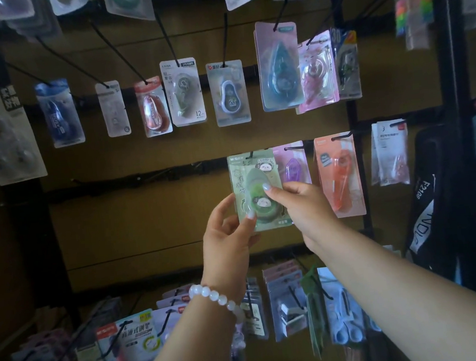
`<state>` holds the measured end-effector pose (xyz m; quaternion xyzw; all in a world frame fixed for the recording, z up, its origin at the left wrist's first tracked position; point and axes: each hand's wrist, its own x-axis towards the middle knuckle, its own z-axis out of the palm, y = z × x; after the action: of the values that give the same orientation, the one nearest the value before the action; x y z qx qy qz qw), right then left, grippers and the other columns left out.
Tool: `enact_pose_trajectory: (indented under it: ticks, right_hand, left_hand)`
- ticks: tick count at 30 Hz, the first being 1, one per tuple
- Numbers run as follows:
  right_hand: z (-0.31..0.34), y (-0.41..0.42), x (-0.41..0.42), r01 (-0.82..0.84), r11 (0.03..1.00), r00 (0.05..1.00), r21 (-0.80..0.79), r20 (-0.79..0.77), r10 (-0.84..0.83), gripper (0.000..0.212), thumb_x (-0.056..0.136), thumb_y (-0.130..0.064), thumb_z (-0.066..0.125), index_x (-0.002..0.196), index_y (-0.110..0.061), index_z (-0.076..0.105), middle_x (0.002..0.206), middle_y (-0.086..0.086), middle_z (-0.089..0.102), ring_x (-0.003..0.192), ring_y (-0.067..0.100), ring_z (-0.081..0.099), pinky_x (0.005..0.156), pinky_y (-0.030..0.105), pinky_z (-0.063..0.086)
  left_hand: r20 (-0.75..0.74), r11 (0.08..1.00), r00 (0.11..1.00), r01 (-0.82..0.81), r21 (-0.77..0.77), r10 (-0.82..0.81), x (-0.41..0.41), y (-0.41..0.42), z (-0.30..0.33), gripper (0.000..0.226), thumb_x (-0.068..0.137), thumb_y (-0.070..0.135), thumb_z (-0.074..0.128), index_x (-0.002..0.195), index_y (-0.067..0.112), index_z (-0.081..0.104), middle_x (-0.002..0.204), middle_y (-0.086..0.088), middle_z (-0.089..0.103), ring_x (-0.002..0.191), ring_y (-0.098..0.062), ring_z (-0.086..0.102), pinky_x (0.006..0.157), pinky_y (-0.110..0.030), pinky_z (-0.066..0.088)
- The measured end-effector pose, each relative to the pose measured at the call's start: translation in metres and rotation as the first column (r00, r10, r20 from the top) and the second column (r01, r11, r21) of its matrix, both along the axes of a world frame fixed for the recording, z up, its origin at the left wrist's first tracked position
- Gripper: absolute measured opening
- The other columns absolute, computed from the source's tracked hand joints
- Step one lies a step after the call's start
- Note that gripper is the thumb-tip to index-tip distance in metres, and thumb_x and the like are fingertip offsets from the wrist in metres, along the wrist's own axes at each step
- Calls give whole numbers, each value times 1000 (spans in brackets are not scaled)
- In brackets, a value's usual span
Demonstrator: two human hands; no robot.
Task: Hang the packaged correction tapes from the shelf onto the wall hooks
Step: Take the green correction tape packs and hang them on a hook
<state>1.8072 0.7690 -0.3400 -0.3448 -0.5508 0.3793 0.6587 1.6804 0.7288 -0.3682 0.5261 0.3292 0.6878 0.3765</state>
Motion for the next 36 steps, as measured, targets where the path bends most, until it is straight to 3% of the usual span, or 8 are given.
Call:
enact_pose_trajectory:
  ticks: [8, 13, 17, 23, 30, 32, 34, 36]
  right_hand:
    - [8, 26, -8, 159, 977, 985, -144, 96, -146, 33, 81, -42, 72, 88, -10, 69, 82, -3, 66, 72, 11, 58, 64, 27, 46]
    - [13, 47, -15, 209, 951, 974, -230, 132, -182, 45, 76, -50, 72, 99, -11, 69, 95, 1, 69, 81, 20, 61, 71, 32, 50]
    - [13, 54, -20, 211, 923, 976, -321, 111, -185, 61, 73, -52, 74, 111, -7, 62, 99, 3, 64, 64, 17, 53, 65, 30, 49]
    - [9, 62, -23, 223, 918, 975, -328, 64, -214, 66, 75, -46, 75, 120, -2, 53, 95, 4, 54, 64, 15, 50, 85, 36, 56]
    - [-3, 61, -23, 242, 934, 969, -264, 122, -216, 30, 81, -39, 73, 67, -18, 55, 89, 5, 63, 90, 29, 65, 82, 34, 52]
    - [-8, 60, -22, 244, 937, 968, -250, 127, -218, 27, 81, -37, 73, 78, -12, 63, 105, 10, 67, 98, 31, 64, 88, 38, 52]
    - [-15, 59, -20, 240, 934, 970, -264, 112, -218, 43, 79, -38, 75, 109, -9, 65, 117, 10, 64, 104, 30, 62, 91, 38, 51]
    - [-22, 56, -18, 266, 930, 963, -255, 104, -247, 51, 78, -38, 75, 118, -10, 60, 116, 7, 64, 104, 27, 62, 84, 33, 50]
  left_hand:
    - [-39, 995, 997, -70, -69, 67, -5, 4, -9, 40, 91, 19, 67, 129, 25, 56, 107, 2, 70, 91, -11, 64, 87, -31, 54]
    - [-58, 986, 993, -105, -132, 98, -10, 6, -17, 32, 91, 21, 68, 121, 26, 59, 117, 3, 66, 110, -15, 63, 101, -39, 52]
    - [-56, 976, 990, -140, -169, 133, -14, 7, -22, 31, 91, 21, 67, 121, 22, 62, 114, 3, 65, 105, -13, 64, 92, -33, 55]
    - [-52, 967, 985, -170, -190, 163, -20, 8, -27, 21, 92, 20, 66, 113, 22, 64, 107, 3, 66, 98, -10, 65, 78, -24, 56]
    - [-30, 950, 981, -193, -244, 192, -25, 4, -33, 17, 93, 18, 65, 110, 17, 64, 101, -2, 69, 91, -14, 69, 73, -25, 57]
    - [-28, 941, 978, -205, -271, 205, -26, 3, -36, 18, 93, 19, 65, 110, 16, 64, 101, -4, 70, 89, -15, 69, 68, -25, 56]
    - [-31, 930, 973, -227, -288, 228, -27, 2, -40, 18, 93, 19, 65, 111, 15, 65, 100, -6, 70, 86, -15, 69, 66, -24, 55]
    - [-28, 923, 970, -237, -301, 240, -27, 0, -45, 16, 93, 19, 64, 109, 14, 65, 97, -6, 70, 83, -16, 68, 66, -25, 54]
